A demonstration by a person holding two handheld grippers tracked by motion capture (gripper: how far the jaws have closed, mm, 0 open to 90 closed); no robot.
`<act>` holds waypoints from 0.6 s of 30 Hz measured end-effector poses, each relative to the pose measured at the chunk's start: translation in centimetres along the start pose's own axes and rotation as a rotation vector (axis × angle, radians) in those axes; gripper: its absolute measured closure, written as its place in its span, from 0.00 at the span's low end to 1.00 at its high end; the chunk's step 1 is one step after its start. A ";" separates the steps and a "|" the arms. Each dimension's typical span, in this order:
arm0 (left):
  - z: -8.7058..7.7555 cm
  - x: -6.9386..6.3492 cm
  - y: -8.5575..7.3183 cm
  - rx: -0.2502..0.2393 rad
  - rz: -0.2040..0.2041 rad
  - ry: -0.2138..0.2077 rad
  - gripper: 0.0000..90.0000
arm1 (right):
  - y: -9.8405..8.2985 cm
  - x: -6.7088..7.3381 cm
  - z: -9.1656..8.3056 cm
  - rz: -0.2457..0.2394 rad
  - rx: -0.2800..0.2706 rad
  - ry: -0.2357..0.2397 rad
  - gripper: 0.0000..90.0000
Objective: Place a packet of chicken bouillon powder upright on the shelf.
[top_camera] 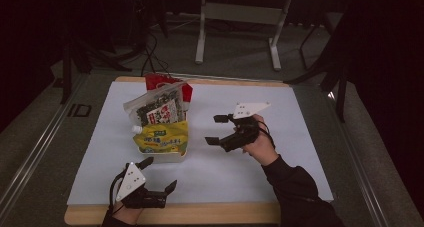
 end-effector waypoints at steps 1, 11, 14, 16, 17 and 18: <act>0.0 -0.1 0.0 0.003 0.001 -0.002 0.01 | -0.2 0.0 -0.2 0.003 0.000 -0.003 0.16; 0.3 -0.5 -0.1 0.010 0.009 -0.017 0.01 | -3.6 0.7 -2.1 0.015 0.041 -0.030 0.16; 0.3 -0.5 -0.1 0.014 0.011 -0.022 0.01 | -4.4 0.9 -2.7 0.018 0.017 -0.036 0.17; 0.4 -0.6 -0.1 0.016 0.010 -0.024 0.01 | -4.9 1.0 -3.0 0.024 0.005 -0.031 0.18; 0.4 -0.6 -0.1 0.017 0.009 -0.028 0.01 | -5.1 0.9 -3.1 0.027 0.003 -0.033 0.18; 0.5 -0.7 -0.1 0.018 0.010 -0.032 0.01 | -5.4 0.9 -3.2 0.031 0.005 -0.032 0.18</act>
Point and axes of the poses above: each handheld gripper's, and its own axes: z roughly forward along the jaws, y roughly out of its top, x roughly to its left, the point moved 1 cm from there along z, roughly forward along the jaws, and after that the axes turned 5 degrees about -z, right-handed, at the moved point
